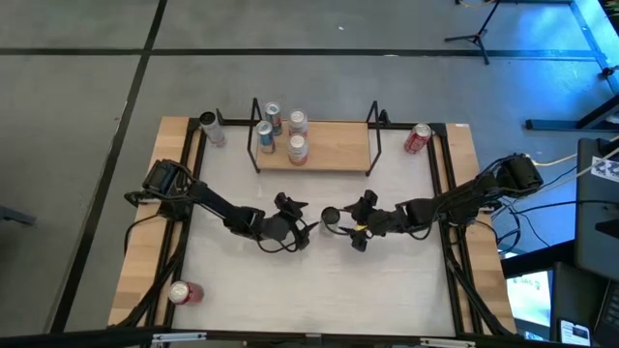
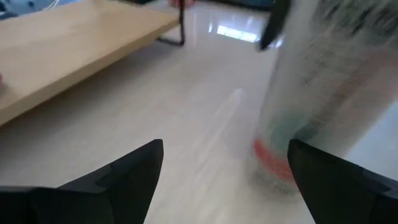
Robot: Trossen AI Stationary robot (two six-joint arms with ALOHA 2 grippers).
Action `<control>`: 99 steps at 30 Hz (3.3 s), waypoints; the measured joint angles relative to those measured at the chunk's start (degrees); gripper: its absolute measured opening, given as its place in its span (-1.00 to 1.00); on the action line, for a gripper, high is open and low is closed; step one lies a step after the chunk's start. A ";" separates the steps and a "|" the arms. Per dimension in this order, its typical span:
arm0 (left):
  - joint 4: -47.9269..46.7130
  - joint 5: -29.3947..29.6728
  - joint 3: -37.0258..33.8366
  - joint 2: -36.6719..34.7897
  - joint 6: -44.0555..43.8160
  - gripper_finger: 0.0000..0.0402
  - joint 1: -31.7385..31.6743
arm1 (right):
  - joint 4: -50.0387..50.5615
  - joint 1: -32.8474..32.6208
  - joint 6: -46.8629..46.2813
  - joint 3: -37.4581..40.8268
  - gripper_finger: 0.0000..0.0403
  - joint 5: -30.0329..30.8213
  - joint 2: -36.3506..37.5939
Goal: Place canned beverage on shelf
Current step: Put the bottom white and pink soda can on the shelf
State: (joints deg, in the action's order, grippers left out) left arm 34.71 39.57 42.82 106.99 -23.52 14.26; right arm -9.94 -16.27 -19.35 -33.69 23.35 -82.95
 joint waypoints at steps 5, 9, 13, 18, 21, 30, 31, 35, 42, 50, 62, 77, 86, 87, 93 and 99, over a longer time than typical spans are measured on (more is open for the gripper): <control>0.27 -0.31 -0.01 0.12 0.10 0.67 -0.26 | -2.55 0.01 -0.16 0.05 0.56 -2.01 0.04; 0.69 0.15 -0.01 0.12 0.10 0.67 -1.19 | -5.66 0.02 0.19 0.05 0.56 -3.07 0.06; 0.74 -0.06 -0.01 0.12 0.30 0.67 -1.90 | -8.25 0.07 1.31 0.05 0.56 -3.03 0.06; 0.04 -0.07 -0.01 0.12 1.61 0.67 -2.69 | -9.62 0.07 1.89 0.05 0.56 -7.57 0.08; -2.14 -0.09 -0.01 0.04 1.57 0.67 -2.55 | -8.08 0.07 2.58 0.02 0.56 -9.41 0.54; -15.25 -0.30 -0.05 -3.77 -1.70 0.67 0.03 | 15.46 0.17 6.48 -11.39 0.56 -4.76 7.13; -16.00 -0.34 -0.04 -3.90 -1.66 0.67 0.47 | 17.48 0.17 7.72 -13.33 0.56 -4.69 7.17; -16.31 -0.52 -0.03 -3.95 -1.63 0.67 1.94 | 20.93 0.17 13.40 -20.04 0.56 -3.43 6.10; -16.41 -0.11 -0.03 -3.97 -1.48 0.67 3.41 | 27.60 0.18 15.34 -28.15 0.56 -0.24 4.04; -16.33 -0.27 -0.03 -3.97 -1.93 0.67 3.43 | 29.23 4.39 13.41 -30.95 0.56 -2.75 2.31; -16.25 -0.33 -0.01 -3.97 -1.97 0.67 3.41 | 36.26 5.44 10.30 -34.68 0.56 -12.97 -7.25; -16.25 -1.20 -0.01 -3.97 -1.91 0.67 3.39 | 37.19 5.44 9.58 -34.68 0.36 -14.94 -8.16; -16.20 -2.89 -0.01 -3.97 -1.96 0.67 3.41 | 41.36 5.53 13.30 -38.07 0.18 -11.57 -8.38; -16.17 -3.15 -0.01 -3.97 -1.96 0.67 3.41 | 42.73 5.55 14.26 -39.77 0.18 -10.28 -8.40; -16.12 -4.22 -0.01 -3.97 -2.99 0.67 3.76 | 52.68 8.29 20.17 -51.80 0.18 -1.91 -8.27; -16.15 -5.00 -0.01 -3.97 -3.36 0.67 4.31 | 54.15 18.01 26.21 -60.13 0.18 -2.99 -8.09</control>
State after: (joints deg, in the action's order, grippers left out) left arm 18.57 34.57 42.81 103.02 -26.87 18.57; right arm 44.22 1.74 6.86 -93.82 20.36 -91.05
